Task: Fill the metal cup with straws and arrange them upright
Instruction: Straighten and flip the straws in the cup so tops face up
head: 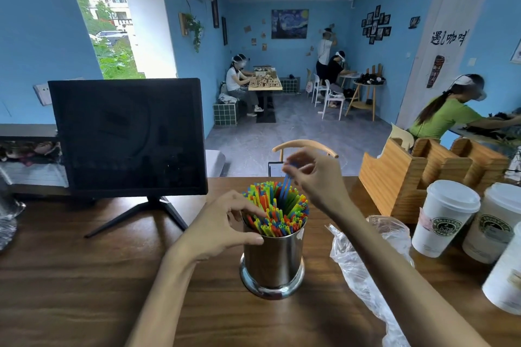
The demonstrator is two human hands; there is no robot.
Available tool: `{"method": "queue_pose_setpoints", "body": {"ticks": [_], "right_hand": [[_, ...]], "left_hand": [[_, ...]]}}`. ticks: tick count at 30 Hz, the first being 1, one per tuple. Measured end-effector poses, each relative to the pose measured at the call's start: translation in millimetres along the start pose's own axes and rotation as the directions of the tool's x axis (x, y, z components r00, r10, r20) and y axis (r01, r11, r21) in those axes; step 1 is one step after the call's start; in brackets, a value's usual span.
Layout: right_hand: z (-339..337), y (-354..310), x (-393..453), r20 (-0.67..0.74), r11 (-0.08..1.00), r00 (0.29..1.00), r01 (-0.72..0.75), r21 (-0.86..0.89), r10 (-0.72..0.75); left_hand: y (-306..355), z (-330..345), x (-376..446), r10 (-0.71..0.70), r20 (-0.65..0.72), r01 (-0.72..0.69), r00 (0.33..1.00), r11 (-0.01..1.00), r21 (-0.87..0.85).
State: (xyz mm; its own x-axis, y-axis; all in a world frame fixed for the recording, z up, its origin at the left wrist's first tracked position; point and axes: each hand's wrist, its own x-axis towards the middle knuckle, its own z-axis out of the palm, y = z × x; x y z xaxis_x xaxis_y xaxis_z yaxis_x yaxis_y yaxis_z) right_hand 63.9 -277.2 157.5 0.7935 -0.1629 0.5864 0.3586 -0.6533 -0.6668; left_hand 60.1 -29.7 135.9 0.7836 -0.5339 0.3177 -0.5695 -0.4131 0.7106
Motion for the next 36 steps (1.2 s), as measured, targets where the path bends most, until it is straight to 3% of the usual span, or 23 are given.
{"method": "queue_pose_setpoints", "body": {"ticks": [4, 12, 18, 24, 29, 33, 36], "right_hand": [[15.5, 11.8, -13.3, 0.152, 0.988, 0.988, 0.007, -0.153, 0.017], [16.9, 10.9, -13.3, 0.211, 0.983, 0.977, 0.051, -0.179, -0.012], [15.3, 10.3, -15.2, 0.252, 0.984, 0.968, 0.05, -0.173, -0.005], [13.7, 3.5, -17.8, 0.225, 0.975, 0.974, 0.069, -0.21, -0.02], [10.3, -20.0, -27.3, 0.214, 0.984, 0.964, 0.172, -0.048, -0.159], [12.1, -31.0, -30.7, 0.325, 0.991, 0.937, 0.11, 0.077, -0.129], [12.5, -33.7, -29.5, 0.324, 0.98, 0.937, 0.069, 0.188, -0.128]], "left_hand": [[-0.9, 7.0, -1.1, 0.03, -0.086, -0.03, 0.996, 1.0, 0.005], [-1.9, 7.7, -0.6, 0.077, -0.213, -0.083, 0.974, 0.996, -0.017], [8.3, 1.1, -1.0, 0.079, -0.282, -0.042, 0.956, 0.99, 0.134], [14.5, 2.1, 2.0, 0.184, -0.367, -0.108, 0.912, 0.97, 0.218], [25.5, -2.7, 10.5, 0.354, -0.45, -0.212, 0.82, 0.918, 0.335], [35.7, -6.1, 20.0, 0.376, -0.503, -0.227, 0.778, 0.915, 0.332], [43.0, -6.3, 24.4, 0.375, -0.525, -0.254, 0.764, 0.923, 0.29]]}}
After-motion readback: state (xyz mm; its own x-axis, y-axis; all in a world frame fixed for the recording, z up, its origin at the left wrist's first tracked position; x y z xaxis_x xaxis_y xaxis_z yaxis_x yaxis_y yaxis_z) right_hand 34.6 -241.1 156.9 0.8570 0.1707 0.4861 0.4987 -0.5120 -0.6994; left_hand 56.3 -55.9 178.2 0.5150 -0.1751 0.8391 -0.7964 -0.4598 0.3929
